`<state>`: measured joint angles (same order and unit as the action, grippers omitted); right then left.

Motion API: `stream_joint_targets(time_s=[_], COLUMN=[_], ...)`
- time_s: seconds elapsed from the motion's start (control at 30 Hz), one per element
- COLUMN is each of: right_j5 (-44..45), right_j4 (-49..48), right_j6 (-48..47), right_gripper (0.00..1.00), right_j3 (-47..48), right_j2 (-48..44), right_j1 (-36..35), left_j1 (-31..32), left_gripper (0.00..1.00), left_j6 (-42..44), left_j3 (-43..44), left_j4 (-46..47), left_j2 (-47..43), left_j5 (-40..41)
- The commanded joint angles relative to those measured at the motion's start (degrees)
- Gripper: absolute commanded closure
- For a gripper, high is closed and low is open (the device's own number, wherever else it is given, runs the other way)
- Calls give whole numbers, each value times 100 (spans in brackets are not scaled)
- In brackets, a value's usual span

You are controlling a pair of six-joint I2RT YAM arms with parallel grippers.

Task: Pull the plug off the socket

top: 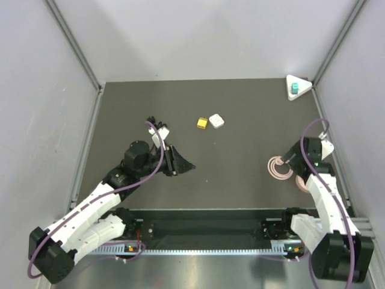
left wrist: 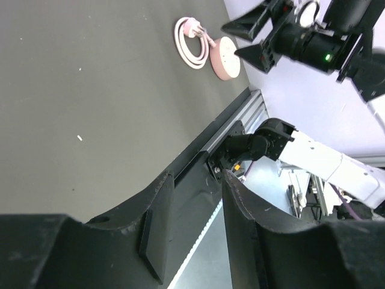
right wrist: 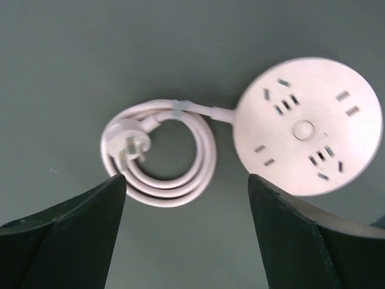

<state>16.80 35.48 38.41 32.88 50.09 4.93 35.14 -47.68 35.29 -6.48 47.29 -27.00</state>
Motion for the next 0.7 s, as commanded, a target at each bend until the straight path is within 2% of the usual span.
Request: stream_joint_targets(time_s=[0.0,0.13,0.17,0.27,0.33,0.4,0.53,0.57,0.67], right_j5=[-633,-888,-1028,-1046,-1099,-1117,-1213,-1440,-1783], right_j4=[-761,-1622,-1989,-2814,-3204,-4178,-5233,-5932,-6841], right_j6=[-606,-661,-608,-423,-47,218,1246,1404,1976], right_gripper=[16,11,11,0,0,0,2,4,1], right_j3=[892,1816,2001,2669,2969,3022,3207,3181,3250], right_j2=[553,1853,2421,3433,3823,4228,5036,5342,6027], right_j1=[-45,51,174,297,438,623,1071,1280,1606], left_j1=[-7,-7,-7,2,2,11,2,11,2], left_gripper=[57,57,57,57,57,57,57,57,57], left_j6=[-154,13,92,66,-74,-136,-14,13,189], left_j3=[-57,206,250,251,111,14,39,83,285], left_j4=[604,604,604,928,1157,1465,1492,1457,1360], left_j2=[61,281,359,535,597,702,975,1080,1317], left_j5=[-33,90,134,371,494,538,723,758,749])
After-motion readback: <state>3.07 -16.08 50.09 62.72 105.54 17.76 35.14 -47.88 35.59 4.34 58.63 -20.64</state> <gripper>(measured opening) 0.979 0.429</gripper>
